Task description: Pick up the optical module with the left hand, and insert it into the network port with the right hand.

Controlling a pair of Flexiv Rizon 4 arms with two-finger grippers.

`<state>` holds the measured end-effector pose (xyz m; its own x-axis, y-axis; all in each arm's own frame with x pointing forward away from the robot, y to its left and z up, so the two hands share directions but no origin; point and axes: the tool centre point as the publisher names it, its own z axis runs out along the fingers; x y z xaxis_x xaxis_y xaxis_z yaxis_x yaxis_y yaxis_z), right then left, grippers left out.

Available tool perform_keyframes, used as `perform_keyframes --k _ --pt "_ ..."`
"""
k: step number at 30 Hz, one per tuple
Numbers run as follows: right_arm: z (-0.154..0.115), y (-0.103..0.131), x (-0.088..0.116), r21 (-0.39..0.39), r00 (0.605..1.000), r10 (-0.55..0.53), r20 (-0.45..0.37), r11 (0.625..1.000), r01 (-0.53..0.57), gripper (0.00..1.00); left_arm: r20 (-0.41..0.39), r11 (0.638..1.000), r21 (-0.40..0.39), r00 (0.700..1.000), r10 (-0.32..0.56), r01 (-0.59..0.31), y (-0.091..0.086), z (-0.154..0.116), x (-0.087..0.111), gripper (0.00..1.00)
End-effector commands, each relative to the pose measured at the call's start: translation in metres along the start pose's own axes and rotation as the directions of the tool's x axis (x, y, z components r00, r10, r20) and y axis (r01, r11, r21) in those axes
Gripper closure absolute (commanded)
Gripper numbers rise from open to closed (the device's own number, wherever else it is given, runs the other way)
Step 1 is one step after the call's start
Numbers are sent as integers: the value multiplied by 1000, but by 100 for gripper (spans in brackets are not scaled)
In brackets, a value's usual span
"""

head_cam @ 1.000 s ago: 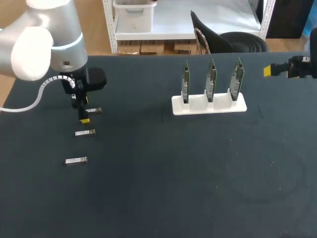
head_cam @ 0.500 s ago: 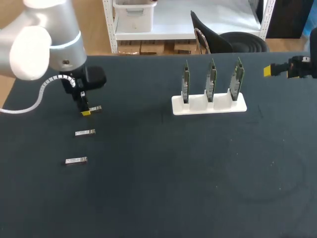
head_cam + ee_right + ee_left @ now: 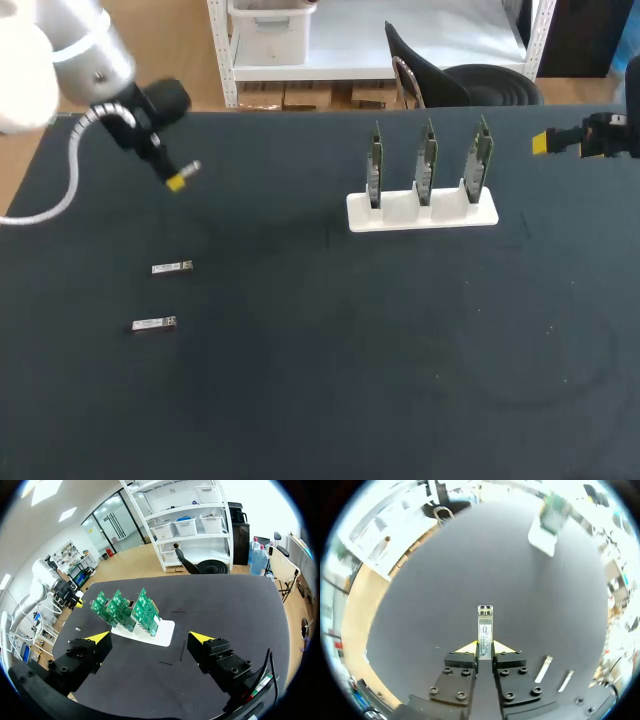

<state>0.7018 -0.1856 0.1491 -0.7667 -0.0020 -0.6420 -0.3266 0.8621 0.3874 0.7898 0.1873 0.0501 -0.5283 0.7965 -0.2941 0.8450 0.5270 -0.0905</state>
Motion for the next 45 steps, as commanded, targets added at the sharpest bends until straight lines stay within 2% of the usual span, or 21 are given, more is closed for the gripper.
perform_keyframes --k 1,5,9,12,16,21,29,33,38,45 --pt "-1 2 1 9 1000 1 1 1000 -1 0 438 975 11 875 -206 224 -4 -45 -14 100" --pt "-1 2 1 9 1000 1 1 1000 -1 0 615 971 31 761 -206 237 -17 -76 -41 100" --pt "-1 2 1 9 1000 1 1 1000 -1 0 734 971 5 658 -164 237 -34 -96 -67 100" --pt "-1 2 1 9 1000 1 1 1000 -1 0 781 974 -7 610 -135 225 -44 -105 -84 100" --pt "-1 2 1 9 1000 1 1 1000 -1 0 817 982 -21 569 -91 188 -58 -110 -105 100" --pt "-1 2 1 9 1000 1 1 1000 -1 0 838 994 -12 544 -47 105 -76 -103 -131 100" --pt "-1 2 1 9 1000 1 1 1000 -1 0 844 999 44 536 -21 -30 -102 -86 -173 100" --pt "-1 2 1 9 1000 1 1 1000 -1 0 844 989 62 535 19 -132 -120 -76 -194 100" --pt "-1 2 1 9 1000 1 1 1000 -1 0 847 972 94 530 35 -214 -139 -66 -218 100" --pt "-1 2 1 9 1000 1 1 1000 -1 0 858 950 105 510 64 -295 -157 -60 -236 100"
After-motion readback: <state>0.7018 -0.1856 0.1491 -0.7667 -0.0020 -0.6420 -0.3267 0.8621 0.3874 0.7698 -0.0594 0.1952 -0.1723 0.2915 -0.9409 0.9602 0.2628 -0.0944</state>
